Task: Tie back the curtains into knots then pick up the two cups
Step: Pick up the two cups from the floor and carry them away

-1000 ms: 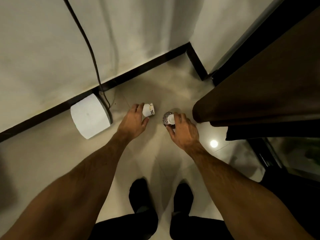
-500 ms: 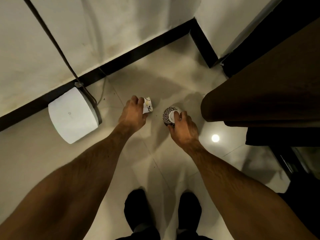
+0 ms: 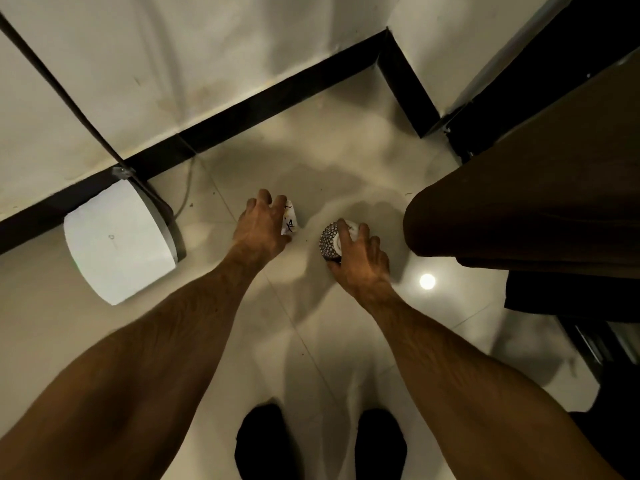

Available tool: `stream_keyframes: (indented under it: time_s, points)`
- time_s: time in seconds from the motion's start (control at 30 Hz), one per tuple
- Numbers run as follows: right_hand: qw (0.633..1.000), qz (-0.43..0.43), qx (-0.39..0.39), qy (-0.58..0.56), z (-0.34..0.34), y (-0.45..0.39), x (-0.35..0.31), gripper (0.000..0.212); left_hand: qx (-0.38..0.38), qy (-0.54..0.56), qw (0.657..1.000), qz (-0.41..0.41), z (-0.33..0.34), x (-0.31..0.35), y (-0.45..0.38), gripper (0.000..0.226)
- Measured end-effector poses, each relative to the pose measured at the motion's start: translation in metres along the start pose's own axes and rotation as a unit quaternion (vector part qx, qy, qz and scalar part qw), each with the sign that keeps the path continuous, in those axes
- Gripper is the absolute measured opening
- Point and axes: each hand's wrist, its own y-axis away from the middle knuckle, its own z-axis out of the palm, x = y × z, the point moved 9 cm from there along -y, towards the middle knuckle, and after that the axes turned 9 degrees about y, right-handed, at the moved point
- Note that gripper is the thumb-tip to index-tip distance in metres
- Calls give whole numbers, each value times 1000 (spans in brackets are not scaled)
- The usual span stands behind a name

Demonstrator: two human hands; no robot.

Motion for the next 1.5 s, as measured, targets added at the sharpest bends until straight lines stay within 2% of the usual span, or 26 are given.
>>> stream_keyframes:
  time_s: [0.13,0.33,0.47,0.67,0.8,1.0,1.23,1.43,1.5]
  points:
    - [1000,1,-9,-3,6,-5,0,94,-9,-5,1000,-7,7,-3,-5,80]
    - [1000,-4,-6,-2,1,-9,0,92,4,14,1000,-4,8,-3,-8,68]
    - [1000,-13,5,-25,-10,-1,-3,95,11,52,999,3,1,-1,-2,69]
    - [996,-20,23,-84,-60,36,-17,101,45,17,998,32,-48,23,30,72]
    - [989,-16,39,-143,-110,81,-21,101,46,35,998,39,-96,47,66,69]
    - [969,5,34,-246,-221,177,-23,114,68,146,987,19,-216,96,157,70]
    - [933,10,89,-348,-384,316,-26,103,96,196,976,18,-391,165,276,62]
    - [902,-23,140,-409,-533,431,-30,96,116,185,974,63,-544,245,375,72]
    - [889,-41,165,-425,-578,466,-30,106,130,167,974,86,-593,273,404,79]
